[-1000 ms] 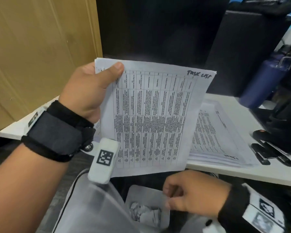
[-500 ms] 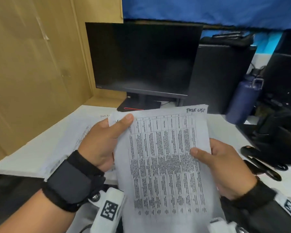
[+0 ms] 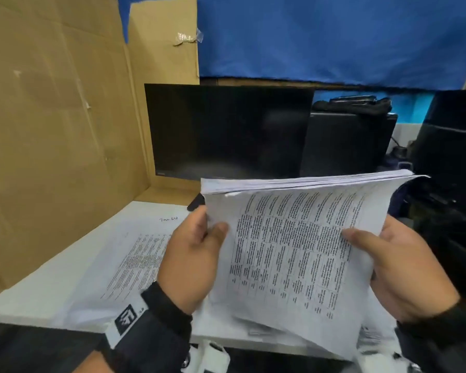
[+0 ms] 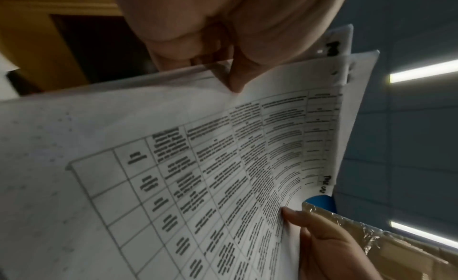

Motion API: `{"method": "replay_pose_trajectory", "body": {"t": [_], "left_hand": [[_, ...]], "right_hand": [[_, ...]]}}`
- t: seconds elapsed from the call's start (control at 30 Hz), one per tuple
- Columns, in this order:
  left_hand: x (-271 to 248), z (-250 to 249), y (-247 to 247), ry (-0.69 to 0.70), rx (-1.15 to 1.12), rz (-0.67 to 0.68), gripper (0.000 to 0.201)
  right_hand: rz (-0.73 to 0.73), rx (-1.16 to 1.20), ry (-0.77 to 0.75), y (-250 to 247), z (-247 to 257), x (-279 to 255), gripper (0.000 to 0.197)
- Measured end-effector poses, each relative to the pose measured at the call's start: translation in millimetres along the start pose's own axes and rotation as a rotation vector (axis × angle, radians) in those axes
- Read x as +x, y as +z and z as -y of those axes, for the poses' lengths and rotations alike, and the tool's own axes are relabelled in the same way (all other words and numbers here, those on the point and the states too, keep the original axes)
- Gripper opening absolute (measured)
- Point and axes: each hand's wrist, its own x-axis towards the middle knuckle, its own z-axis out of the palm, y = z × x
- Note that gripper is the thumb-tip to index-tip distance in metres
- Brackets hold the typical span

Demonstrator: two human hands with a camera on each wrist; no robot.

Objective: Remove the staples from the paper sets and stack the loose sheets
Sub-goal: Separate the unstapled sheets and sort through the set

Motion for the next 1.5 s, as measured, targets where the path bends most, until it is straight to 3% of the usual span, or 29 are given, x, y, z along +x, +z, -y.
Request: {"method": "replay_pose_trajectory", "body": {"t": [0.13,0.23,0.37,0.6,0.73,0.83,0.97,1.0,1.07,1.1,1.17,1.23,1.27,1.33,1.4,1.5], "left_hand": [[7.7,8.9,13.7,0.051,0.073,-0.002,0.029],[0.5,32.4,24.0,-0.096,0.098,0.042,0.031],[-9.8,61.0,32.7,-0.398,-0.088,0.05,0.03],[-0.8,79.0,29.9,-0.493,-0.157,-0.018,0.028],[-5.5,91.5,31.7,-0.592,-0.21,0.043,0.037],[-7.6,94.1,33.8,-0.553,-0.118,0.077,0.019],[2.7,71.3,21.7,-0.462,-0.012,0.034,0.018],[6.4,64.2,17.0,-0.443,-0.003,0.041,0.017],[14.6,56.7,7.2,-0.423,0.022,0.038,0.016],[16.8,53.7,3.7,-0.418,0.034,0.026,0.014],[21.7,49.4,-1.0,-0.376,0.126,0.012,0.014],[20.4,42.6,-1.3,-0.285,0.295,0.041,0.022],[18.2,37.3,-0.5,-0.223,0.388,0.061,0.028],[12.7,25.2,0.9,-0.104,0.581,0.104,0.032],[6.2,12.7,0.5,-0.006,0.738,0.119,0.031],[-0.9,-3.5,-1.0,0.131,0.837,0.088,0.018]], "right_hand": [[-0.104,-0.19,-0.155,13.6,-14.9,16.1,0.035],[-0.118,-0.309,-0.169,23.1,-42.4,14.9,0.039],[-0.147,-0.33,-0.108,27.9,-73.9,9.2,0.037],[-0.151,-0.287,-0.124,31.4,-71.3,12.9,0.033],[-0.119,-0.256,-0.033,31.8,-84.4,9.0,0.032],[-0.116,-0.236,0.016,31.0,-88.4,10.0,0.033],[-0.128,-0.344,-0.044,31.1,-70.8,9.6,0.041],[-0.202,-0.448,-0.151,32.7,-62.3,6.8,0.051],[-0.31,-0.644,-0.539,37.7,-39.5,-5.0,0.065],[-0.282,-0.693,-0.74,41.8,-26.6,-11.2,0.062],[-0.036,-0.81,-0.975,55.0,-6.1,-18.3,0.05],[0.256,-1.005,-1.02,71.3,1.8,-16.5,0.049],[0.316,-1.157,-1.04,79.3,2.0,-12.5,0.055],[0.285,-1.478,-1.039,90.9,1.8,-2.6,0.063],[0.245,-1.644,-1.041,97.3,6.3,5.5,0.059],[0.18,-1.669,-1.093,97.8,20.3,8.0,0.027]]}}
